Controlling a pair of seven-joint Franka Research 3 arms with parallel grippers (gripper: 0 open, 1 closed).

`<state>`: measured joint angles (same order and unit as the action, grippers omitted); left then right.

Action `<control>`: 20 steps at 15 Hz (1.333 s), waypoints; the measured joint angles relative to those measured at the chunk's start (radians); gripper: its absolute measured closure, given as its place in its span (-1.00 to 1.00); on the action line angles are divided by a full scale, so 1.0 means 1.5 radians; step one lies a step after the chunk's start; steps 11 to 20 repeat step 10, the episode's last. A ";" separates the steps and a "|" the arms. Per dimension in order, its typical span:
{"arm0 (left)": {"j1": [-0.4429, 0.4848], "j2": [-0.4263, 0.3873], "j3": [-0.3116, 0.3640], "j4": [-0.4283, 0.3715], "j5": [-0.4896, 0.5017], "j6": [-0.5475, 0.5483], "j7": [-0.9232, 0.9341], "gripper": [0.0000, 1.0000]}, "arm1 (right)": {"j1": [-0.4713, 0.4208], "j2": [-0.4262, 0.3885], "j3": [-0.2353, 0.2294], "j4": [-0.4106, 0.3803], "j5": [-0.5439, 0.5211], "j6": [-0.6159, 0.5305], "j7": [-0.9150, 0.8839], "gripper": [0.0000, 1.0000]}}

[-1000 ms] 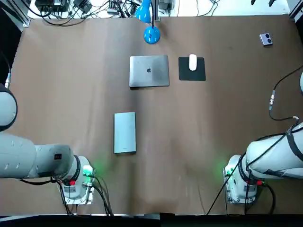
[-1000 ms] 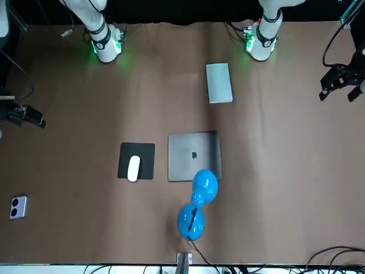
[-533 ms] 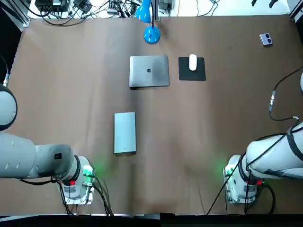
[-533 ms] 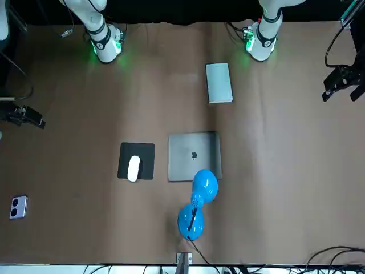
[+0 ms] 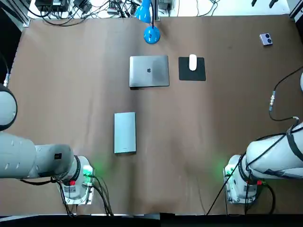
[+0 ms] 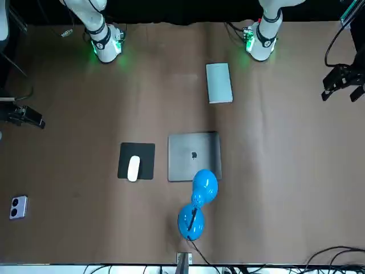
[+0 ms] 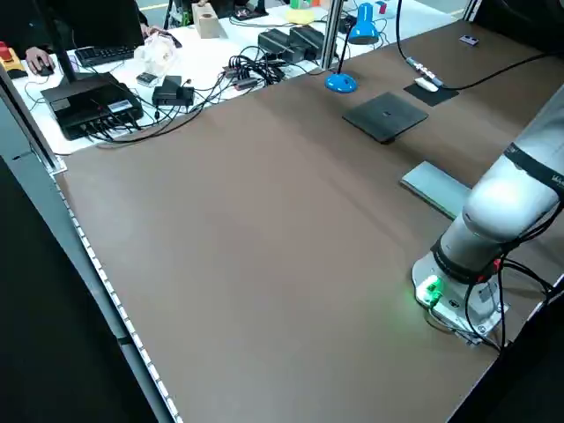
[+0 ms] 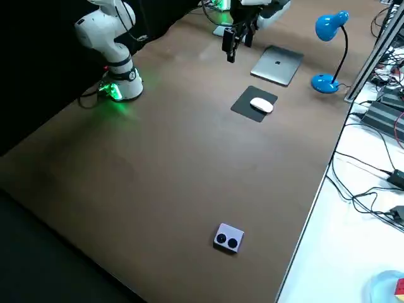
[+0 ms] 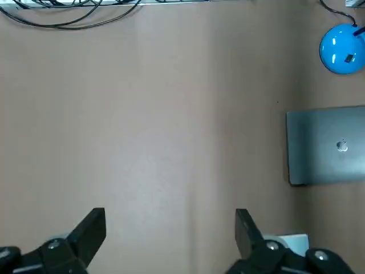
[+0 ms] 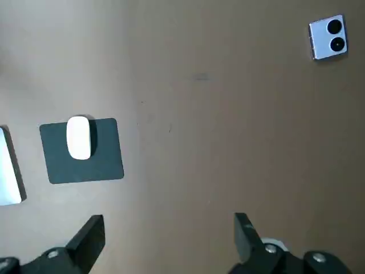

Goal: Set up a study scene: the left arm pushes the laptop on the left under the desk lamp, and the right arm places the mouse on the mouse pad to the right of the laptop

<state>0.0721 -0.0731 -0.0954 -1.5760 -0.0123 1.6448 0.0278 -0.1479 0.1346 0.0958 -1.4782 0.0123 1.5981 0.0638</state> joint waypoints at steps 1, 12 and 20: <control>0.000 0.000 0.000 0.000 0.000 0.000 0.002 -1.00 | 0.000 0.000 0.000 0.000 0.000 0.000 0.000 -1.00; 0.000 0.000 0.000 0.000 0.000 -0.028 -0.004 -1.00 | 0.000 0.000 0.000 0.000 0.000 0.000 0.000 -1.00; 0.000 0.000 0.000 0.000 0.000 -0.028 -0.004 -1.00 | 0.000 0.000 0.000 0.000 0.000 0.000 0.000 -1.00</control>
